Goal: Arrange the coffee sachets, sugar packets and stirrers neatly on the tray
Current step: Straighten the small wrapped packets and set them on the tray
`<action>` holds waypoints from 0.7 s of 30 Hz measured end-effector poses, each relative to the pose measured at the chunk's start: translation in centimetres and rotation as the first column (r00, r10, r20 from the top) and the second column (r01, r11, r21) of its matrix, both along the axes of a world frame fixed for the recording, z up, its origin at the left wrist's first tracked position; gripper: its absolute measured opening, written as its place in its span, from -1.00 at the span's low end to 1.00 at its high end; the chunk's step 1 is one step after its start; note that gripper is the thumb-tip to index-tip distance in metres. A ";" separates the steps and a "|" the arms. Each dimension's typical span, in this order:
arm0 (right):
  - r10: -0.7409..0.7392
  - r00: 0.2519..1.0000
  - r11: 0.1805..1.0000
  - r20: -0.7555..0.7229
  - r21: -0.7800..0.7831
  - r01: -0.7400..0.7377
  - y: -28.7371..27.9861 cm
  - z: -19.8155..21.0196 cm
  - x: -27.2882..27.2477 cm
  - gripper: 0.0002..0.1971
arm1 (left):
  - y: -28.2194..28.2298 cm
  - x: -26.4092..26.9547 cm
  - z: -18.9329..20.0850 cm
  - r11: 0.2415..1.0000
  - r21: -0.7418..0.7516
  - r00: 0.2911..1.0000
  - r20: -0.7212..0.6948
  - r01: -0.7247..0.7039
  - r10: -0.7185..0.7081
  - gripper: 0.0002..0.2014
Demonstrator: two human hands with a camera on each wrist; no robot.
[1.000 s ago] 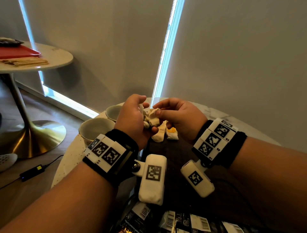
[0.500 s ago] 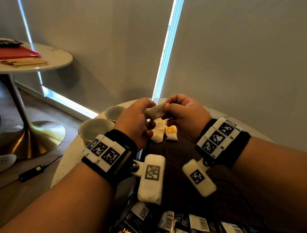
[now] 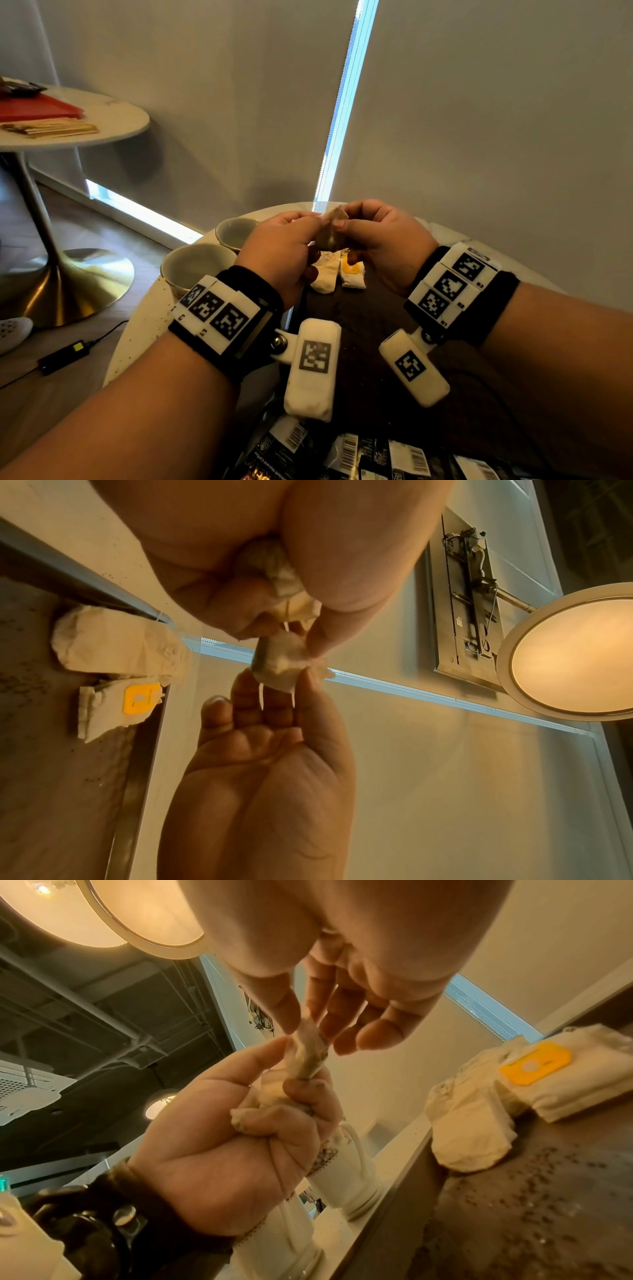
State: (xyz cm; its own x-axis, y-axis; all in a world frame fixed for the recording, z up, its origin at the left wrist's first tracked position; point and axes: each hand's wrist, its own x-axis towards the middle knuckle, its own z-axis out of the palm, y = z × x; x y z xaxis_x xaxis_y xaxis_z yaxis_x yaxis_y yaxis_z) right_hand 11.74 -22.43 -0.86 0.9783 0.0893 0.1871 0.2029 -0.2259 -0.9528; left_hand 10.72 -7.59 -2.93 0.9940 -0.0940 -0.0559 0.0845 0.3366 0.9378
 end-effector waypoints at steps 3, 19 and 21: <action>-0.056 0.998 0.998 0.007 0.015 0.056 -0.1 -0.1 0.1 -0.90 | 0.0 -0.1 0.3 0.999 -0.041 0.999 -0.034 0.005 -0.007 -0.83; -0.228 0.942 0.902 -0.248 -0.418 0.108 -0.3 -1.8 0.9 -0.95 | 0.5 0.3 0.9 0.947 -0.294 0.992 -0.037 -0.127 0.122 -0.93; -0.205 0.930 0.888 -0.305 -0.458 0.045 -0.1 -2.0 1.0 -0.93 | 0.4 0.3 1.0 0.940 -0.315 0.992 -0.049 -0.128 0.119 -0.94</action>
State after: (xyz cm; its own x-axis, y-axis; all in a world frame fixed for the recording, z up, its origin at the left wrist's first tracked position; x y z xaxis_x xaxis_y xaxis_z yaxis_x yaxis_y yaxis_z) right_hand 12.75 -22.55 -2.90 0.9821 -0.0441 -0.1829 -0.1689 -0.6351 -0.7538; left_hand 10.99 -7.18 -1.94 0.9973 0.0121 -0.0719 0.0485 0.6255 0.7787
